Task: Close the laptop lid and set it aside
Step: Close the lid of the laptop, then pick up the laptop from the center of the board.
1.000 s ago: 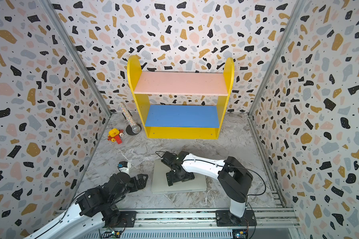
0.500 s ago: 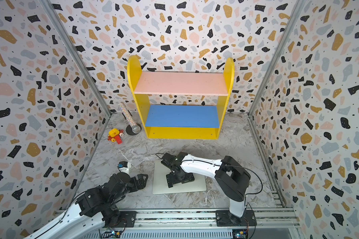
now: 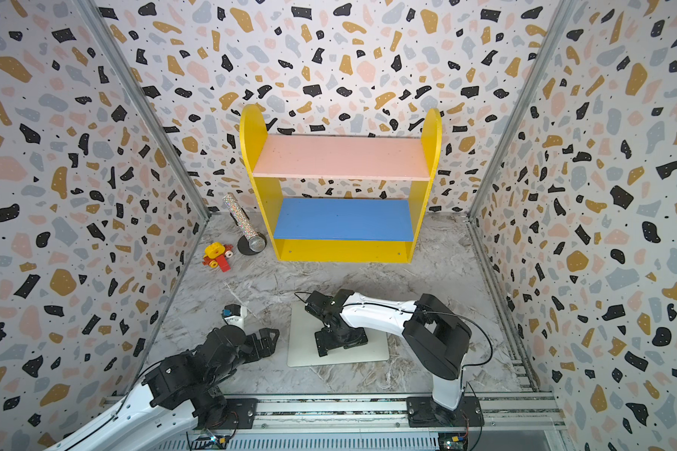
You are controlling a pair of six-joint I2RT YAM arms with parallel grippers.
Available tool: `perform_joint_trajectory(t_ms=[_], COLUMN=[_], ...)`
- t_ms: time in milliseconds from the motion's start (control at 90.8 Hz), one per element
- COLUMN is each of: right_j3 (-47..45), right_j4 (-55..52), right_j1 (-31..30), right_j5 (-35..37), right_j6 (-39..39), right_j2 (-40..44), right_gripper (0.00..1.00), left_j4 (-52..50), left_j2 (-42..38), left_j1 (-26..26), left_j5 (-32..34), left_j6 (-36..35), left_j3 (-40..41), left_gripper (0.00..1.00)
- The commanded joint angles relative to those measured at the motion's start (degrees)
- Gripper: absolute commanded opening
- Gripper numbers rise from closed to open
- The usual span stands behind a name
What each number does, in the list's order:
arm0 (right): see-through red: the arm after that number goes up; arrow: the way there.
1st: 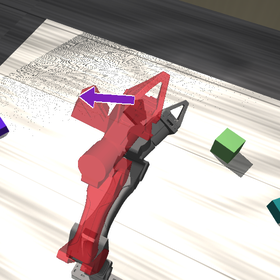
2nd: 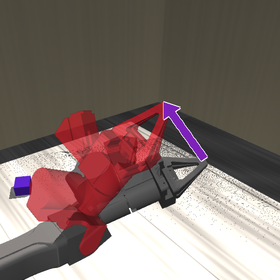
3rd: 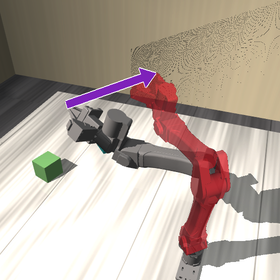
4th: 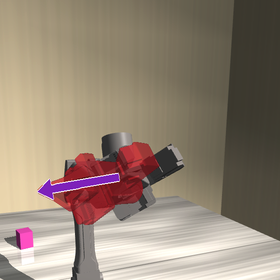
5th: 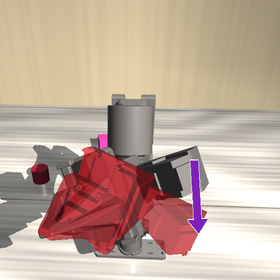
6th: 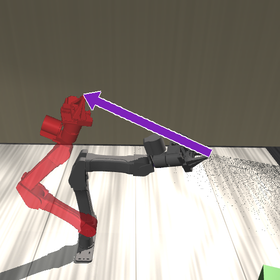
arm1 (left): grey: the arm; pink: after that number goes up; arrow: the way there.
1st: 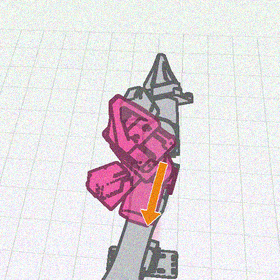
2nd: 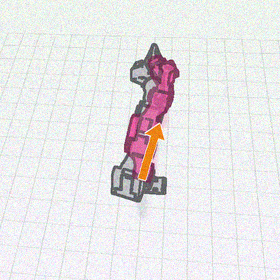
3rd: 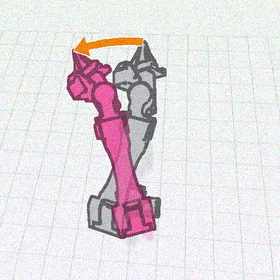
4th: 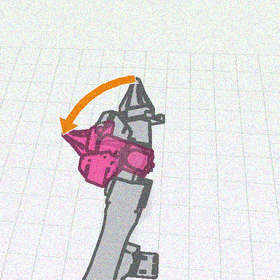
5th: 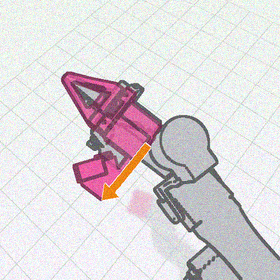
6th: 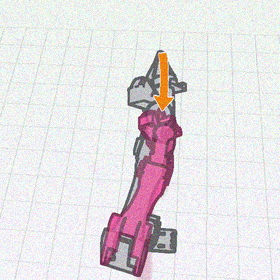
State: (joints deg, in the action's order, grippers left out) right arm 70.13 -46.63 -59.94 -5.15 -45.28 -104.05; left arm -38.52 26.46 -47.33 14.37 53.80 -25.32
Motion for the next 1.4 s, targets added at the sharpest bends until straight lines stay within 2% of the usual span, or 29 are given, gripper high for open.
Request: perform_joint_trajectory(t_ms=[0,385,804,1178,1388], right_j3=[-0.62,-1.0,-0.65,-12.13,-24.0], right_j4=[-0.43,-0.58,-4.12,-0.61,7.26], right_j1=[-0.34,-0.35,0.12,6.0,7.87], right_j5=[-0.21,0.15,6.31,10.7,16.68], right_j6=[-0.85,-0.45,5.11,9.04,8.69], right_j2=[-0.1,1.23,12.1,24.9,38.48], right_gripper=[1.0,1.0,1.0,1.0,0.99], left_j4=[1.24,1.13,0.88,2.46,4.67], left_j2=[0.26,0.58,1.52,5.82,6.48], left_j1=[-0.22,-0.22,-0.22,-0.22,-0.22], left_j5=[1.14,1.17,-0.02,-1.34,-3.28], left_j6=[-0.15,-0.35,-0.69,1.8,4.52], left_j3=[-0.77,-1.44,-1.75,0.59,2.88], left_gripper=[1.0,1.0,1.0,1.0,1.0])
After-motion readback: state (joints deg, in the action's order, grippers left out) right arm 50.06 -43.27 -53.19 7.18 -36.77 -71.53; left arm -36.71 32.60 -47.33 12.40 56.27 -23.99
